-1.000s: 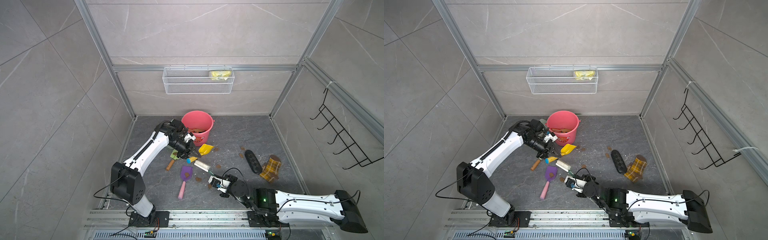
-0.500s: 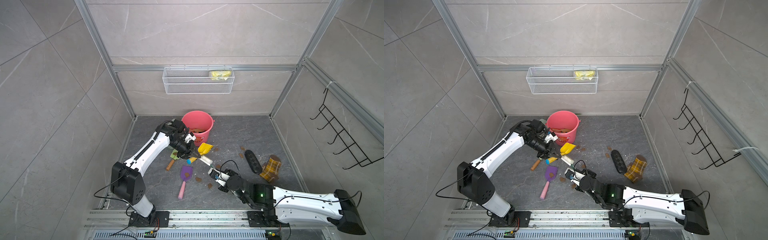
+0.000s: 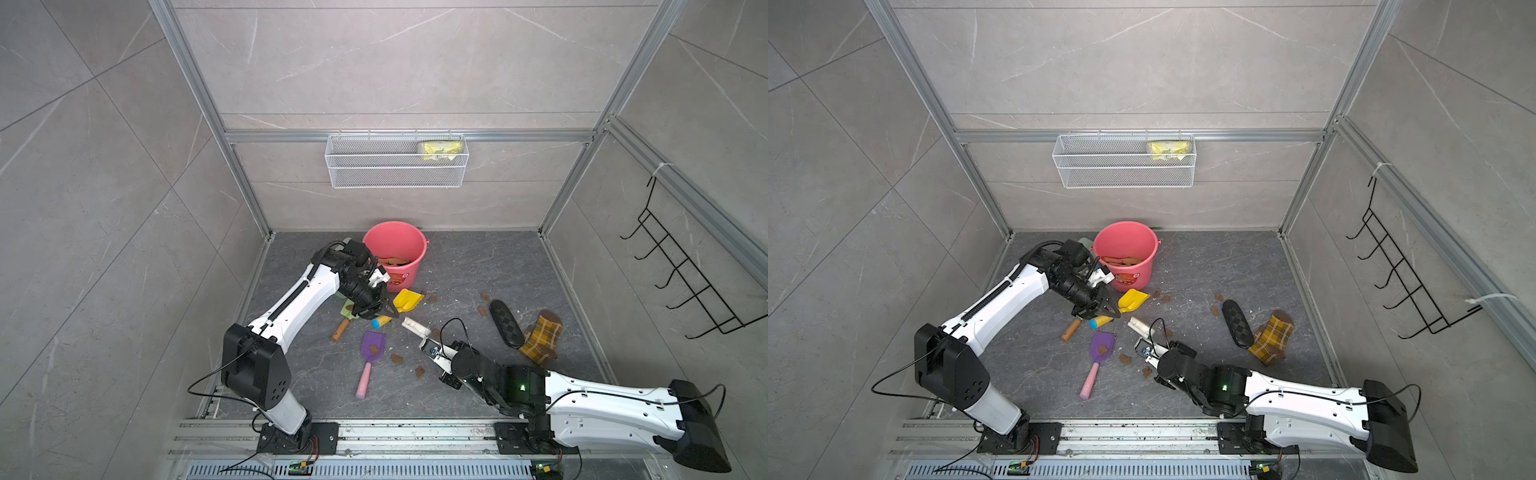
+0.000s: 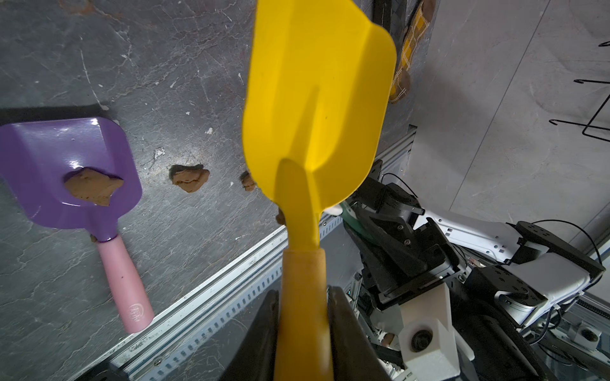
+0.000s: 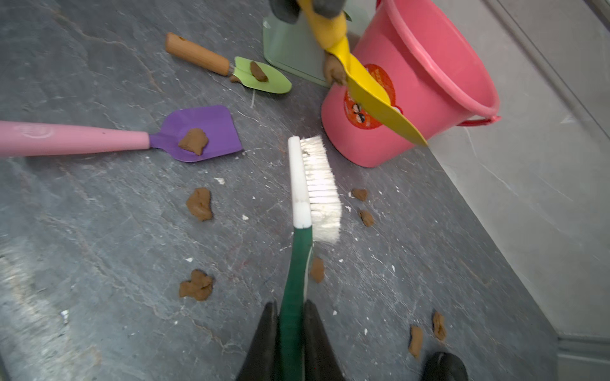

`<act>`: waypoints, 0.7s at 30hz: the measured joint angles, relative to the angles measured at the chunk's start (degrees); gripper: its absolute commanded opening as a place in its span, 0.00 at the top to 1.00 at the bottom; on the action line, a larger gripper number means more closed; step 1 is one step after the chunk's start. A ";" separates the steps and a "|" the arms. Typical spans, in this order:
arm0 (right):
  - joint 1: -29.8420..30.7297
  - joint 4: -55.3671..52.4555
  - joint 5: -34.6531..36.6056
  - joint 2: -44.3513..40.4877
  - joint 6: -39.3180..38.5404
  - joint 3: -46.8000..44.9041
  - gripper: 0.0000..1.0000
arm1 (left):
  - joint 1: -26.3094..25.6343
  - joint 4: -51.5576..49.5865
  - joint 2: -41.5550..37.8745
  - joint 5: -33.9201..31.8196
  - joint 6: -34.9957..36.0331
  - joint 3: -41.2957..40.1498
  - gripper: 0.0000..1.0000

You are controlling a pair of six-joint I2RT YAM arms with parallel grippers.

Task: Brush the soil off the hand trowel and place it into the bucket
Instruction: Brush off the soil from the hand trowel.

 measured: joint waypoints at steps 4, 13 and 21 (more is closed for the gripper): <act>1.03 1.11 -2.73 -0.46 -1.31 0.90 1.00 | -1.09 0.11 0.11 -0.50 0.00 0.00 1.00; 1.07 4.66 -1.70 -0.39 -3.32 2.38 1.00 | -2.86 0.35 0.20 -1.75 0.02 -0.20 1.00; -3.02 4.13 -0.98 1.68 -1.51 2.47 1.00 | -2.97 2.43 0.28 -2.56 0.26 -0.22 1.00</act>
